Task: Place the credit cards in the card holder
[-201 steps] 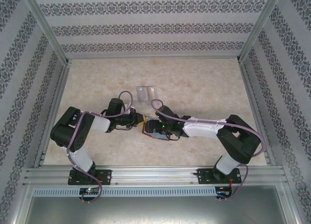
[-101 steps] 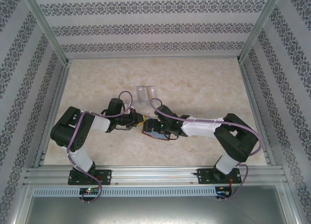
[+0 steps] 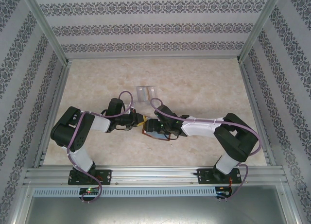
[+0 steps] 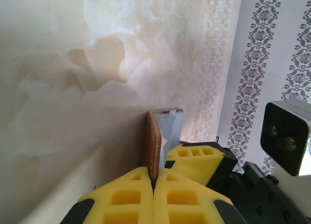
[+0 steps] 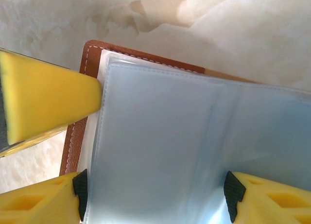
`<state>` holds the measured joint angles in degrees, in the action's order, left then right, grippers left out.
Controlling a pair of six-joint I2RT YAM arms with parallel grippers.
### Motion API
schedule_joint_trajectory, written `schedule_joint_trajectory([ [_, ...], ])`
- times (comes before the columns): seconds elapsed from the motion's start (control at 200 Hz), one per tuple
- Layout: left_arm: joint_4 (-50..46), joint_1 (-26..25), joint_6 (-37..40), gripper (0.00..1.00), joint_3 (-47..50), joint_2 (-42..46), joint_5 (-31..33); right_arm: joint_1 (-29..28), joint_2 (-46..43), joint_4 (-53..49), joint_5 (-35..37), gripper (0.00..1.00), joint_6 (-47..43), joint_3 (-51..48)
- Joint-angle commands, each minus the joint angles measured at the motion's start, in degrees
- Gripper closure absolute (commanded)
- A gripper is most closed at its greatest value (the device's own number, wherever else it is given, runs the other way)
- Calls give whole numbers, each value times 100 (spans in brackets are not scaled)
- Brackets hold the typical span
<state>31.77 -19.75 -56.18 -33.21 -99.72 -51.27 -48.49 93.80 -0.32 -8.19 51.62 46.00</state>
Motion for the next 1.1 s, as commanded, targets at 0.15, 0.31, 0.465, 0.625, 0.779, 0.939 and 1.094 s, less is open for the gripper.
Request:
schedule_joint_trajectory([
  [0.15, 5, 38, 91, 100, -19, -99, -129, -9, -115, -553, 197, 28, -224, 92],
  [0.31, -25, 39, 101, 100, -32, -100, -117, -64, -24, -548, 190, 29, -206, 97],
  [0.465, -75, 39, 125, 100, -58, -100, -112, -73, -149, -701, 369, 29, -231, 78],
  [0.625, -126, 44, 143, 100, -63, -108, -103, -73, -289, -995, 597, 37, -321, 92],
  [0.779, -126, 37, 152, 100, -52, -133, -96, -73, -282, -1058, 634, 40, -311, 60],
  [0.939, -123, 40, 156, 100, -25, -126, -88, -73, -313, -1217, 764, 40, -297, 82],
  [1.094, -136, 38, 156, 100, -14, -126, -77, -32, -434, -1817, 1289, 38, -228, 142],
])
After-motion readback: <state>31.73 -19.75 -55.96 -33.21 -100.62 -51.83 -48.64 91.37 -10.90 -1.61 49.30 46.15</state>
